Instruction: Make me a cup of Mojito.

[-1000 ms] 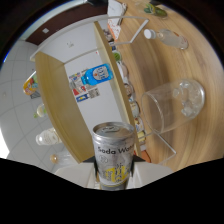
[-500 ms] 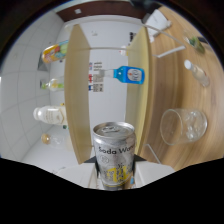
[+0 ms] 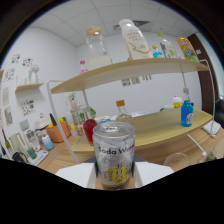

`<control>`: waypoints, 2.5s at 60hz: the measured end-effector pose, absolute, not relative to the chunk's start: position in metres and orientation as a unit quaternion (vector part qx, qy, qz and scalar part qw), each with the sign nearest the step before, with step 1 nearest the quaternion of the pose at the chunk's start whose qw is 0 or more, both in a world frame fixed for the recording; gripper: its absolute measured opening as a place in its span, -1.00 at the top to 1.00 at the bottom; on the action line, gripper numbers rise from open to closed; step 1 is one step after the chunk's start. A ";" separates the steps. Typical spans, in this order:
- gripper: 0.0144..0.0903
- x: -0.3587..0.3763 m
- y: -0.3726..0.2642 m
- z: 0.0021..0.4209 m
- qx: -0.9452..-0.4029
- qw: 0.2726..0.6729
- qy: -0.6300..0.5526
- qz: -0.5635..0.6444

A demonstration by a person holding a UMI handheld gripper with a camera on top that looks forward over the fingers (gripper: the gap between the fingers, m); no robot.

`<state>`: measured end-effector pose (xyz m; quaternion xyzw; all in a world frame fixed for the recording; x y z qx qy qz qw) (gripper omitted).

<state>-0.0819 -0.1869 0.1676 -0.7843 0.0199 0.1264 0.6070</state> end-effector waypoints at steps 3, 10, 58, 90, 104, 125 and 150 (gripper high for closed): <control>0.02 -0.081 -0.185 0.149 -0.791 0.601 0.020 0.111; 0.02 -0.081 -0.180 0.114 -0.806 0.585 0.016 0.092; -0.52 -0.096 -0.186 0.063 -0.834 0.550 -0.023 0.038; -0.87 -0.059 -0.282 0.159 -0.871 0.491 -0.022 0.032; -0.88 -0.007 -0.310 0.163 -0.886 0.464 -0.001 -0.004; -0.88 0.021 -0.325 0.157 -0.897 0.442 -0.010 -0.002; -0.87 0.027 -0.330 0.155 -0.903 0.430 0.000 0.005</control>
